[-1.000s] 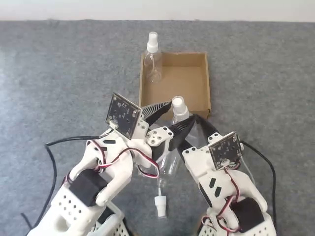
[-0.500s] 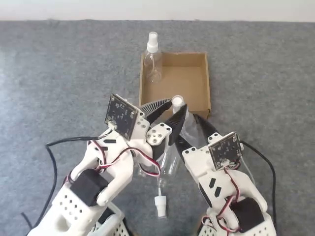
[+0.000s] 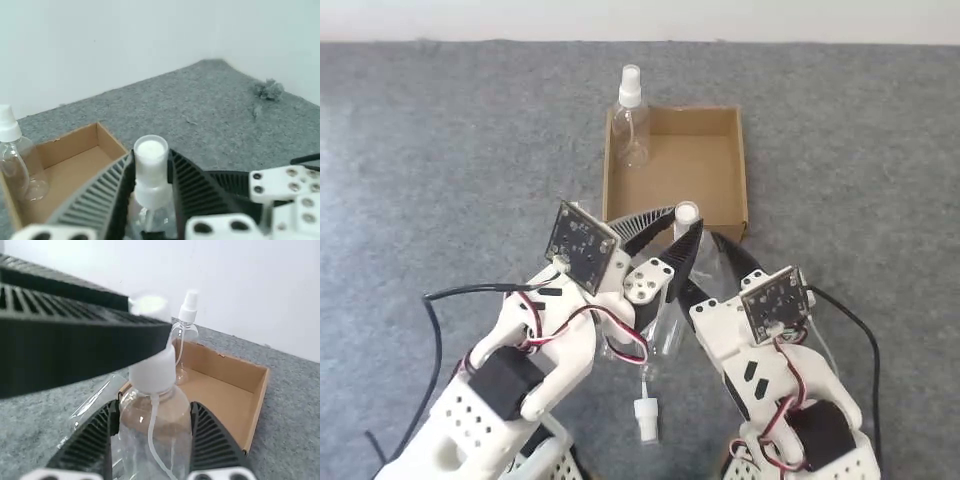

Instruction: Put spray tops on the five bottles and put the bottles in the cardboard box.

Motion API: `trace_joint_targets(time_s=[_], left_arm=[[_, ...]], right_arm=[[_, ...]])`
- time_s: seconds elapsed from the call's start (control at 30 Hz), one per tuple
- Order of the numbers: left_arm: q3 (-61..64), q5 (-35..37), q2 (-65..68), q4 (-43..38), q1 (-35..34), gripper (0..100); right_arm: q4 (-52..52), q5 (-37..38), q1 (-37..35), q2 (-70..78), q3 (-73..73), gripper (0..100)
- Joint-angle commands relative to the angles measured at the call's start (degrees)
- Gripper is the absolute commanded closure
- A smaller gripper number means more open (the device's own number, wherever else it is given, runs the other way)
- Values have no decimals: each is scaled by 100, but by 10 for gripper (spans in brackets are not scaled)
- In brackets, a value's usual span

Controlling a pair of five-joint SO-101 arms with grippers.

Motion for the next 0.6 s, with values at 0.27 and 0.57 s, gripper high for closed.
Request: trace_joint_targets(time_s=[0.27,0.57], left_arm=[[40,-229,-18,-114,316,923],[22,-220,-26,0,316,833]], right_arm=[[-110,-26,75,-110,-193,989],[-154,-79,514,-110,-193,989]])
